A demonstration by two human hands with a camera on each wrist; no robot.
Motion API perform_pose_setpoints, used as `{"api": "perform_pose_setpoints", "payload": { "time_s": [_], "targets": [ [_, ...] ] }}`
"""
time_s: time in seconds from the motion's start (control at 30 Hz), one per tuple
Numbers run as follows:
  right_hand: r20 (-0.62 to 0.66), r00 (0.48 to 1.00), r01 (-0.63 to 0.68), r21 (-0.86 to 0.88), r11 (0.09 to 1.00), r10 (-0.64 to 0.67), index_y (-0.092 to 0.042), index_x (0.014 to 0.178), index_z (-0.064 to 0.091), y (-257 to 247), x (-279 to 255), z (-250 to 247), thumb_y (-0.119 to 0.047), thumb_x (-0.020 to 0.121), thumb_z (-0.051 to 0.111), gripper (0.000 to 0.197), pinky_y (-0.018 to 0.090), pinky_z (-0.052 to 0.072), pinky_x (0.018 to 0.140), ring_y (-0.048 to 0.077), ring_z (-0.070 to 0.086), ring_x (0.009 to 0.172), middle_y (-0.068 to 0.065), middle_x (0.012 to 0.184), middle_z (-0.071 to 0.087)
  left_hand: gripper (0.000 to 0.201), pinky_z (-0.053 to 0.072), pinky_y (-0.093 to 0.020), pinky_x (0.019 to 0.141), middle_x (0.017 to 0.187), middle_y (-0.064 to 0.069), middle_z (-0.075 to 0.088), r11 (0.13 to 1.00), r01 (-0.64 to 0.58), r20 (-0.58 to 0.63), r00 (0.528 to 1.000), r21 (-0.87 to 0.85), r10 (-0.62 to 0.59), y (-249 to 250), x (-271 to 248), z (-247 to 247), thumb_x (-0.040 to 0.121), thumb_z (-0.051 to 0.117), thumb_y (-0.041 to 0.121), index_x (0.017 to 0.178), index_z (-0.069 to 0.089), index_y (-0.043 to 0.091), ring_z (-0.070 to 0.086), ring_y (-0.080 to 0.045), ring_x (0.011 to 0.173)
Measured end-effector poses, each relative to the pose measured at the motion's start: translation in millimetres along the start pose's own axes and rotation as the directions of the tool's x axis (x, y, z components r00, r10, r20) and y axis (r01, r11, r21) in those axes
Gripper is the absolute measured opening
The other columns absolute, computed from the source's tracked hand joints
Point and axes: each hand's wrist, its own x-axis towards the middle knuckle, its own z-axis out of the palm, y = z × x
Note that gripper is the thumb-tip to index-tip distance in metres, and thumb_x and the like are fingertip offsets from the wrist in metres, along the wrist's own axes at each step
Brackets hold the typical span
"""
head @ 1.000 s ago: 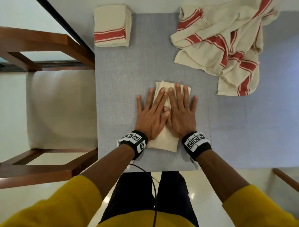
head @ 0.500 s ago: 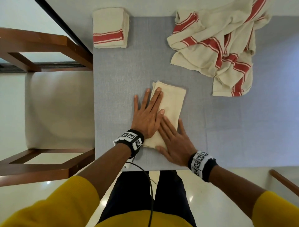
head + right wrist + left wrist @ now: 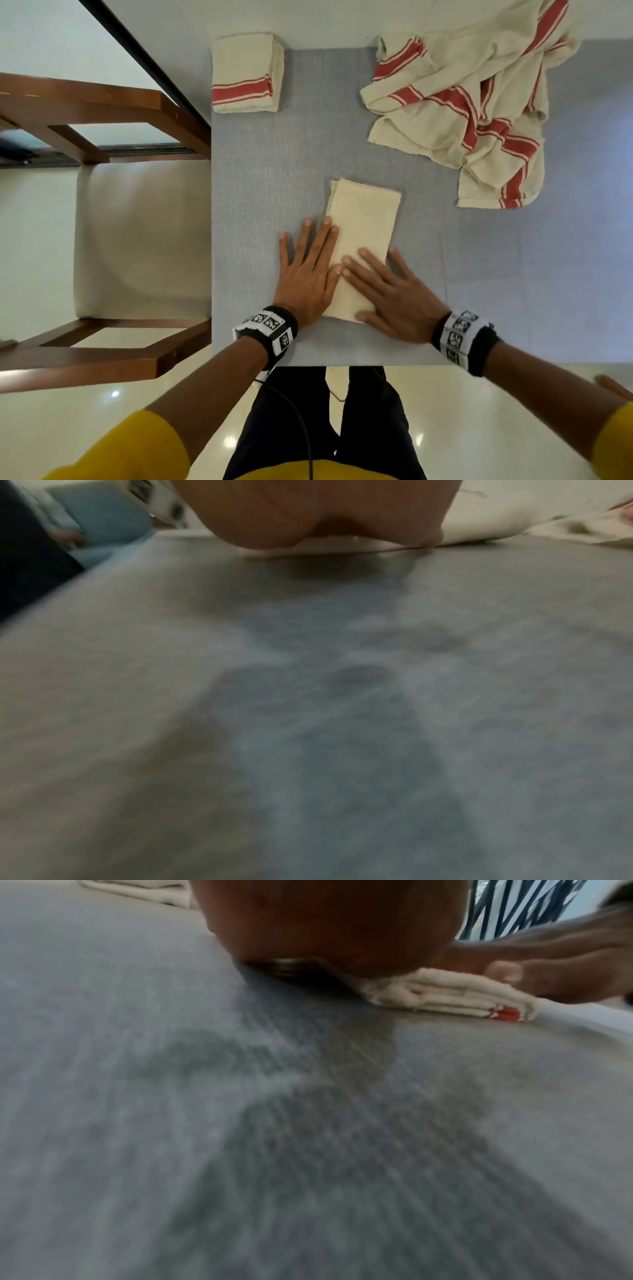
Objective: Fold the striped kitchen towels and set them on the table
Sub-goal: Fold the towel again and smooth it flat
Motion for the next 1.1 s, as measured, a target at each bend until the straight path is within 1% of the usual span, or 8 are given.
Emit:
{"api": "perform_pose_setpoints", "payload": {
  "time_s": [0.17,0.3,0.5,0.7,0.8,0.93,1.03,1.1],
  "targets": [
    [-0.071,0.976,-0.205,0.027,0.978,0.206,-0.013,0.166,0.013,63.3,36.6,-29.3,-0.061,0.105,0.036,0.081,0.071,0.012,0.121,0.028,0.004,0.161,0.006,0.174,0.006,0.071,0.0,-0.067,0.124,0.174,-0.004,-0.003,0.999,0.041,0.034,0.999,0.013,-0.041,-5.2,-7.6,-2.9,0.108,0.026,0.051,0.166,0.005,0.015,-0.009,-0.031,0.16],
    [-0.114,0.919,-0.348,0.216,0.912,0.378,-0.013,0.166,0.008,65.9,54.1,-38.3,-0.053,0.106,0.036,0.077,0.059,0.01,0.128,0.031,-0.002,0.161,0.007,0.174,-0.002,0.076,0.0,-0.066,0.124,0.174,-0.004,-0.008,0.997,0.073,0.037,0.997,0.004,-0.074,-0.2,-17.2,1.6,0.107,0.026,0.055,0.165,-0.001,0.014,-0.011,-0.03,0.16],
    [-0.123,0.824,-0.442,0.471,0.763,0.554,-0.004,0.147,0.049,74.6,88.0,-64.5,-0.032,0.097,0.066,0.06,0.053,0.043,0.11,0.041,0.044,0.133,0.021,0.145,0.05,0.076,0.004,-0.065,0.125,0.174,-0.007,-0.007,0.997,0.078,0.018,0.997,0.023,-0.079,-3.8,-44.8,7.1,0.107,0.028,0.056,0.165,0.0,0.015,-0.008,-0.03,0.16],
    [0.22,0.781,-0.603,0.509,0.614,0.584,-0.013,0.121,0.068,98.0,121.0,-102.6,-0.044,0.079,0.086,0.055,0.04,0.053,0.093,0.028,0.063,0.109,0.009,0.12,0.064,0.077,0.003,-0.064,0.126,0.174,-0.007,-0.004,0.998,0.064,0.005,0.998,0.003,-0.064,-4.7,-48.7,8.1,0.107,0.029,0.056,0.165,0.006,0.011,-0.007,-0.03,0.16],
    [0.406,0.731,-0.668,0.587,0.457,0.548,-0.01,0.122,0.068,102.6,128.6,-120.6,-0.032,0.076,0.091,0.056,0.036,0.059,0.077,0.027,0.067,0.103,0.008,0.119,0.067,0.077,0.008,-0.063,0.125,0.174,-0.007,0.004,0.998,0.044,-0.007,0.999,-0.034,-0.044,-7.9,-48.2,5.9,0.106,0.038,0.055,0.165,0.012,0.011,-0.001,-0.029,0.161],
    [0.372,0.77,-0.614,0.654,0.442,0.519,-0.009,0.126,0.07,91.8,122.1,-154.4,-0.018,0.076,0.09,0.054,0.037,0.059,0.085,0.027,0.067,0.11,0.008,0.118,0.07,0.077,0.024,-0.057,0.123,0.17,-0.011,0.021,0.984,0.015,-0.061,0.998,-0.177,-0.026,-23.3,-41.7,-15.7,0.105,0.044,0.053,0.163,0.019,0.009,0.02,-0.03,0.157],
    [0.248,0.818,-0.529,0.678,0.51,0.519,-0.012,0.126,0.072,79.8,106.8,-197.1,-0.015,0.075,0.09,0.054,0.033,0.054,0.096,0.018,0.067,0.108,0.001,0.116,0.072,0.085,0.016,-0.049,0.129,0.171,-0.013,0.016,0.954,0.025,-0.124,0.99,-0.298,-0.064,-33.0,-12.6,-57.4,0.103,0.046,0.058,0.164,0.013,0.009,0.013,-0.03,0.159],
    [0.119,0.848,-0.457,0.66,0.596,0.517,-0.016,0.119,0.074,72.4,95.0,-230.6,-0.016,0.075,0.089,0.047,0.021,0.052,0.09,0.007,0.066,0.098,-0.005,0.107,0.071,0.095,0.01,-0.043,0.13,0.172,-0.011,0.012,0.942,0.015,-0.197,0.977,-0.336,-0.086,-30.2,19.4,-98.4,0.098,0.052,0.064,0.164,0.01,0.01,0.008,-0.028,0.16]
  ]
}}
